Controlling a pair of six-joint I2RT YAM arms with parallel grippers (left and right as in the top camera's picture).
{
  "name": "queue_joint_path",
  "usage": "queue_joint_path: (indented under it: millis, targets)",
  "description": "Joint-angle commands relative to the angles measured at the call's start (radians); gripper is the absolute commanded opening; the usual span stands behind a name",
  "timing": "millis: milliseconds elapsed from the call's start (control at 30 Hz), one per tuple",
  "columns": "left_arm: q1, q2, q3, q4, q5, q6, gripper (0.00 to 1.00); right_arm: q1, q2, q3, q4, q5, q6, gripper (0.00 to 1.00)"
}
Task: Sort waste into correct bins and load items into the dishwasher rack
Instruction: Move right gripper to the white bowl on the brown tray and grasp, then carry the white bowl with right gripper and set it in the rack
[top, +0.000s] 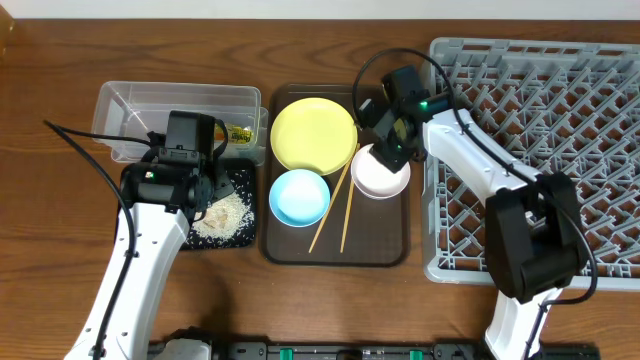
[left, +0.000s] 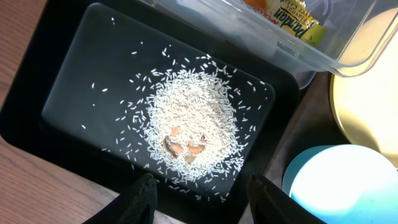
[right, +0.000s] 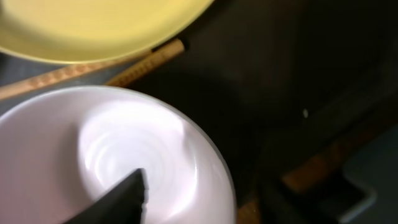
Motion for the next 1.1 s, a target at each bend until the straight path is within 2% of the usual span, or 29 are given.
queue_joint_path:
  millis: [0,167,367,700,1067]
  targets:
    - [0.005,-0.005,0.000,-0.001,-0.026,-0.012,0.50,0.002,0.020,0.011,0.000,0.019,0.024,0.39]
    - [0.005,-0.005,0.000,-0.001,-0.026,-0.011,0.55,-0.001,0.020,0.011,-0.010,0.019,0.031,0.29]
    - [0.005,-0.005,0.000,-0.001,-0.025,-0.012,0.56,-0.010,0.020,0.011,-0.055,0.019,0.031,0.27]
    - [0.005,-0.005,0.000,-0.001,-0.025,-0.012,0.56,-0.019,0.020,0.011,-0.074,0.019,0.033,0.01]
    - [0.005,-0.005,0.000,0.000,-0.024,-0.011,0.56,-0.039,-0.045,0.016,-0.089,0.095,0.147,0.01]
